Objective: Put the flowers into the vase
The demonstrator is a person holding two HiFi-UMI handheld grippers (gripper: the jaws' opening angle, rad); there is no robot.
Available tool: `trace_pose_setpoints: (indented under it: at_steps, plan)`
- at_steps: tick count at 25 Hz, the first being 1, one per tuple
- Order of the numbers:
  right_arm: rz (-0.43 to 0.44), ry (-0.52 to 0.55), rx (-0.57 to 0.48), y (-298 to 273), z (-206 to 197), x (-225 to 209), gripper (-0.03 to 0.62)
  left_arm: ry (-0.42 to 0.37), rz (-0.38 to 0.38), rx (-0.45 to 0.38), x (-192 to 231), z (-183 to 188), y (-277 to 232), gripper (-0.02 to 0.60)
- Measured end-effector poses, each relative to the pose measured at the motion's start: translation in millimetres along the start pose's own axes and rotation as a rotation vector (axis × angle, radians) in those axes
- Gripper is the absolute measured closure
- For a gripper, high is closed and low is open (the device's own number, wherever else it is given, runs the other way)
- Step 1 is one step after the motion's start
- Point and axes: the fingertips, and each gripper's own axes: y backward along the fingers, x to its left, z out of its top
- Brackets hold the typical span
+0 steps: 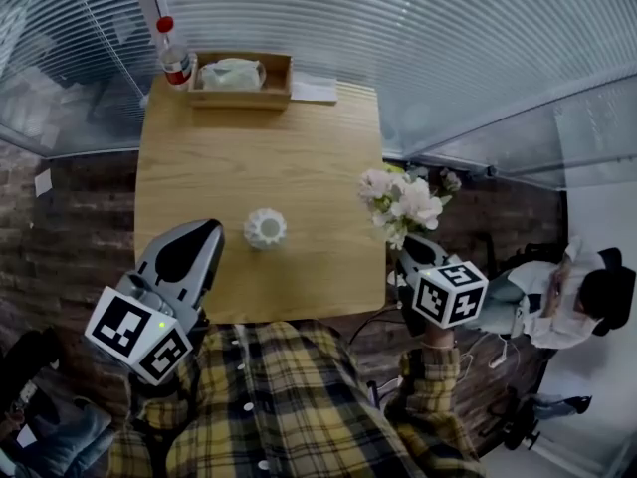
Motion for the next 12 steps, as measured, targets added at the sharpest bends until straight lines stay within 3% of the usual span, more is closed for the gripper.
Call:
trace_pose_setpoints:
  at_steps: [12]
  plan:
    - [0.183,0.08,-0.134,-21,90,86,0.568,0.034,0.009,-0.038,1,1,10,0.571]
